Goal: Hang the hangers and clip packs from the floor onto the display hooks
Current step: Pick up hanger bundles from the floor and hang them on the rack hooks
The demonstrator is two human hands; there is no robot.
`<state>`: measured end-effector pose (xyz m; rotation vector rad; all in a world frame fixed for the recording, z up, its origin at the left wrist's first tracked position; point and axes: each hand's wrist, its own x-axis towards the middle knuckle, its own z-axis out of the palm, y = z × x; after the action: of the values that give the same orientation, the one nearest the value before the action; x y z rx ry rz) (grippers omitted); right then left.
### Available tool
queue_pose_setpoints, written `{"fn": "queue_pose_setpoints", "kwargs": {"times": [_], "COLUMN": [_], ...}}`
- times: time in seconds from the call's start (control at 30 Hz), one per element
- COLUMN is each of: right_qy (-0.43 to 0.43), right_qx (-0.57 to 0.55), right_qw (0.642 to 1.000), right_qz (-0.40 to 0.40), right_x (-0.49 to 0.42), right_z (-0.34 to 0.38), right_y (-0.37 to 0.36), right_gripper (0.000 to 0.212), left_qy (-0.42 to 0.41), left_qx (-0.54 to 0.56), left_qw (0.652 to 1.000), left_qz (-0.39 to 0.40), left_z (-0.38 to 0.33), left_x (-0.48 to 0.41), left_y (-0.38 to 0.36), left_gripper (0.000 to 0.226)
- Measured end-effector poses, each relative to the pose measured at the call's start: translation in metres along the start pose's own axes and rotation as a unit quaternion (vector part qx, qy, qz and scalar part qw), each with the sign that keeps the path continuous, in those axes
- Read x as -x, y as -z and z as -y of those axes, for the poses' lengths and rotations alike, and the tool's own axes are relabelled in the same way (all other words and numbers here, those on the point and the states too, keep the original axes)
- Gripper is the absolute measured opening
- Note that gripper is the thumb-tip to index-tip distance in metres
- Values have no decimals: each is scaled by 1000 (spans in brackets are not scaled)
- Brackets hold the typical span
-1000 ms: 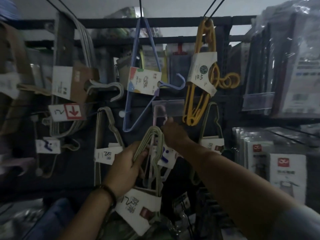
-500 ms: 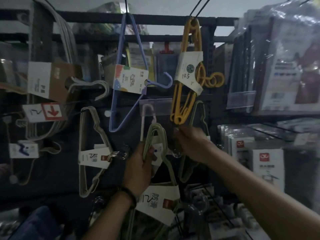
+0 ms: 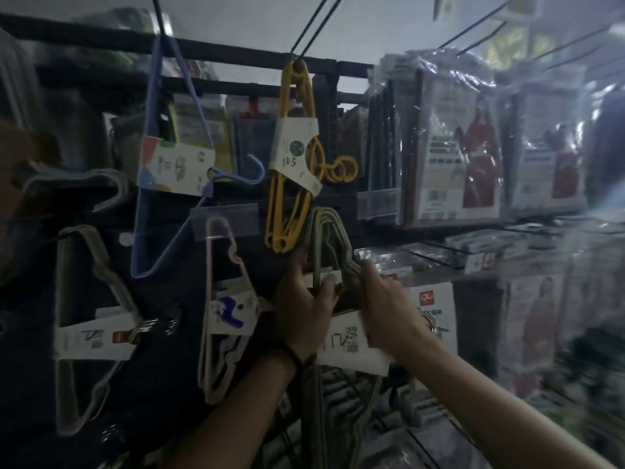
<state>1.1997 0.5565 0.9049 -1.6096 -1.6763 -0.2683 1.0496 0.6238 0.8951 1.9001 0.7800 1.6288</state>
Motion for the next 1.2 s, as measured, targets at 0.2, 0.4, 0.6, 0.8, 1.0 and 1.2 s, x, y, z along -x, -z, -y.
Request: {"fn": "queue_pose_setpoints", "kwargs": {"times": [0.2,0.4,0.6,0.8,1.0,1.2], "right_qy": [-9,-1,-18,-21,-68,-76], "right_qx": [9,36,14,-10,-40,-47], "right_qw": [999,993,992,997,997,996], "right_qz": [-52,-111,-125,-76,-9,20], "right_x": [-11,-1,-4,-33,-53,-77], "right_z": [-23,-32,-40,-41,-55,-66], "right_y": [12,15,16,9,-11,-30], "right_gripper": [19,21,14,26,25,21], "left_qy": [-96,-135,-152,-134,-126,-105], "left_qx": [-127,-112,-125,-157,-203,-292], "left_qw": [981,973,967,963,951,927], "left_qz": [112,148,163,173,196,211], "left_z": [5,-2,-3,6,17,42], "left_x": [25,32,21,4,4,1], "left_y": [-10,-10,-25,-22,-23,-33], "left_gripper": [81,84,83,93,100,92]}}
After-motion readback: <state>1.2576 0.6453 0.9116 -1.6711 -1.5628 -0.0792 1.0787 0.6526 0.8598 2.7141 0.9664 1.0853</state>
